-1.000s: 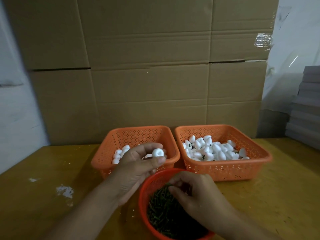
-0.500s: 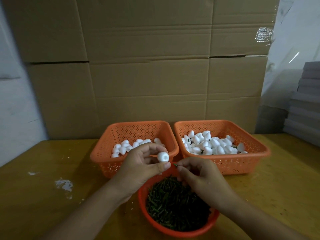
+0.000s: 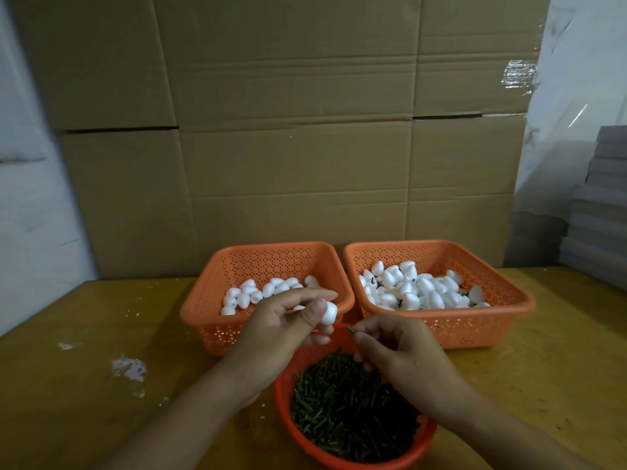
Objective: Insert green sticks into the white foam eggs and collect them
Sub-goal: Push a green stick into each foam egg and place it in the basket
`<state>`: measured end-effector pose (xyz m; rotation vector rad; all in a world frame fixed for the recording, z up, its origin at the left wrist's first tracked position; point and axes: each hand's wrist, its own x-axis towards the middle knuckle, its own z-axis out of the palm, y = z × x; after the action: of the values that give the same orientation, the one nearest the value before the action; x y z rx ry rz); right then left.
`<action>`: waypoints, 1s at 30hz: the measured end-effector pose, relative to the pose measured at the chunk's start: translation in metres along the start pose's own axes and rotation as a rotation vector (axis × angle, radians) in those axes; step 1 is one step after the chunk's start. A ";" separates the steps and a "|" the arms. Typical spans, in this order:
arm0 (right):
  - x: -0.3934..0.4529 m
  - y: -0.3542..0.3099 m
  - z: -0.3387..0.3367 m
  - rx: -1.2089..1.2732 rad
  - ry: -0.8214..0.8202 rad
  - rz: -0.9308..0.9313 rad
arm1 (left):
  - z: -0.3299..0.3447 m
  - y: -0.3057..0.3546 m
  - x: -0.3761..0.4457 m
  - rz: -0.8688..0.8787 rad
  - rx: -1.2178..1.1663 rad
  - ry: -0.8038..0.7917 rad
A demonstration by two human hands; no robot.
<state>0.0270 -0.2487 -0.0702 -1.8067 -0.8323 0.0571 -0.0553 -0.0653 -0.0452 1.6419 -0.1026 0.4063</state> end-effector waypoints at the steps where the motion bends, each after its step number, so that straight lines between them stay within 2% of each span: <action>1: 0.000 0.000 0.000 -0.004 0.003 -0.002 | 0.000 0.000 0.000 -0.003 -0.010 0.001; 8: -0.001 -0.002 0.000 -0.014 0.001 0.000 | 0.000 -0.004 0.003 0.008 -0.076 0.067; 17: -0.002 -0.005 -0.001 -0.040 -0.008 0.013 | -0.003 -0.005 0.003 0.099 0.267 0.164; 23: -0.002 -0.005 -0.001 -0.043 -0.012 0.002 | -0.002 -0.006 0.002 0.125 0.333 0.154; 25: -0.001 -0.003 -0.001 -0.038 -0.009 0.002 | -0.001 -0.003 0.002 0.051 0.218 0.127; 28: -0.001 -0.003 -0.001 -0.024 -0.019 -0.007 | 0.001 0.005 0.002 -0.188 -0.180 0.032; 30: 0.000 -0.004 -0.001 -0.020 -0.035 -0.008 | -0.001 0.008 0.003 -0.283 -0.352 0.009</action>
<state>0.0255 -0.2495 -0.0668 -1.8259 -0.8676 0.0764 -0.0553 -0.0649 -0.0368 1.2836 0.0625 0.1662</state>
